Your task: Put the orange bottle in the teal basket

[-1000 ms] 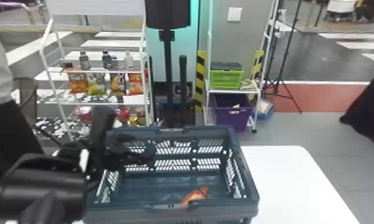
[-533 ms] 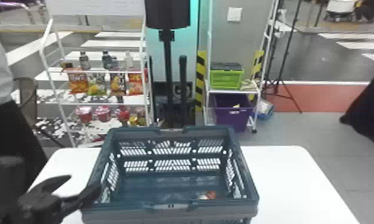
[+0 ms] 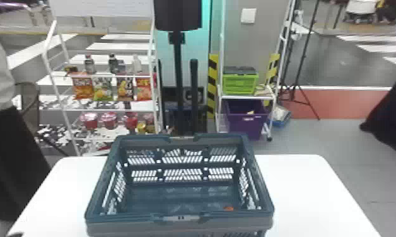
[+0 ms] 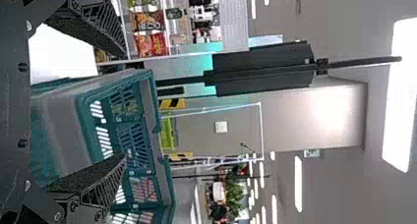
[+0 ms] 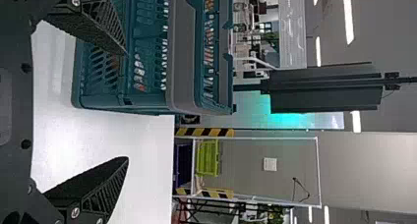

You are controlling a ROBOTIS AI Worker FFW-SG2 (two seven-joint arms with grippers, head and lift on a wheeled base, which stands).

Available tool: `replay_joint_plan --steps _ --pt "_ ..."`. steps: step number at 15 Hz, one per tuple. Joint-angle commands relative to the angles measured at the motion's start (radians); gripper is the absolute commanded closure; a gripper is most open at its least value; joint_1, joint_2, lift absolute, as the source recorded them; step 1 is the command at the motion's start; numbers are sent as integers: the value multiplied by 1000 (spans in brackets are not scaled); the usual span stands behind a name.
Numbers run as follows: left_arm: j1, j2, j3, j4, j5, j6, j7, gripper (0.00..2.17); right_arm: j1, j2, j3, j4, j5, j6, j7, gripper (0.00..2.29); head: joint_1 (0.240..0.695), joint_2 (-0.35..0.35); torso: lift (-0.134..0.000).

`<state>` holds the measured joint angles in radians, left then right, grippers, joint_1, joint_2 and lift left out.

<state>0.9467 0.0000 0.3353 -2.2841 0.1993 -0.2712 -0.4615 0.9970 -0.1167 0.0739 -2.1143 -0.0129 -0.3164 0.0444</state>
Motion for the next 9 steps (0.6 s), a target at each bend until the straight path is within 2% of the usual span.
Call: replay_joint_plan --steps 1,4,8,9 --pt "41 -3 -35 146 3 -193 20 188 -9 -12 18 -1 -1 0 0 130 499 0 0" --pt "30 -3 -73 284 -11 -340 86 188 -8 -21 35 -9 -1 -9 0 130 499 0 0" --pt "26 -3 -104 338 -23 -383 116 184 -6 -35 40 -23 -9 -6 0 130 499 0 0" --pt "24 -3 -128 348 -44 -383 149 188 -11 -41 40 -21 -19 -3 0 130 499 0 0"
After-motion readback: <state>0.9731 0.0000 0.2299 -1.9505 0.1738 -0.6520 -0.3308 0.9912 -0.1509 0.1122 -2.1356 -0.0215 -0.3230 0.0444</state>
